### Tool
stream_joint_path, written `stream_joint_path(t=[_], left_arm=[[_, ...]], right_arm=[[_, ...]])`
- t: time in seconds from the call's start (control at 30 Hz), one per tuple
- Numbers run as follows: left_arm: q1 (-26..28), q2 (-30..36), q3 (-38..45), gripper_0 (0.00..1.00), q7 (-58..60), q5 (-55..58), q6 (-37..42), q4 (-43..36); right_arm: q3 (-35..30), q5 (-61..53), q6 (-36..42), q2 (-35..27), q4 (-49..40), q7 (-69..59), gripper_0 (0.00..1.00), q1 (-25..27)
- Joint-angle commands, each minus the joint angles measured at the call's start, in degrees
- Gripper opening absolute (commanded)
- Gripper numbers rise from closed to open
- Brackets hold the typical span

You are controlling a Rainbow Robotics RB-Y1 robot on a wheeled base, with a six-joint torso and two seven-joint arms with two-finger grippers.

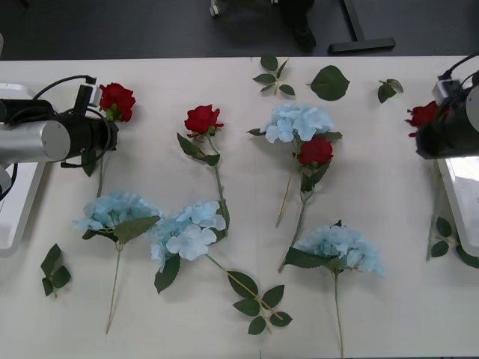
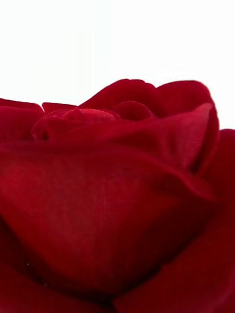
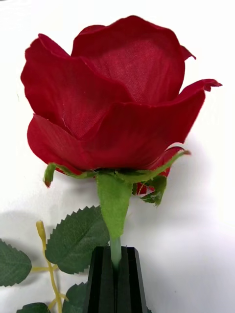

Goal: Place the red flowers into the right box and the blue flowers into the left box. If a person shows an open palm, hand one flower to the person first, then continue sorting.

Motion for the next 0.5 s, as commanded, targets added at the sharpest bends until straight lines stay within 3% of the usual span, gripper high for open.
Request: stream_joint_path(t=[0.03, 0.23, 0.37, 0.5], left_arm=[[-1.4, -0.4, -0.6, 0.0, -1.4, -0.3, -1.0, -0.1], [-0.2, 1.8, -0.6, 0.0, -0.8, 1.6, -0.8, -5.7], [3.3, 5.4, 0.4, 0.0, 0.2, 6.1, -0.8, -13.8], [7.1, 9.5, 1.6, 0.0, -0.3, 14.1, -0.9, -21.9]], right_arm=[[3.9, 9.4, 0.2, -5.4, 2.3, 11.8, 0.0, -6.2], [5.1, 14.8, -5.6, -5.4, 19.4, 20.7, 0.0, -14.0], [9.4, 16.8, -14.4, -4.5, 36.3, 23.6, 0.0, -20.3], [10.1, 17.7, -22.7, -2.2, 46.9, 23.0, 0.0, -22.9]])
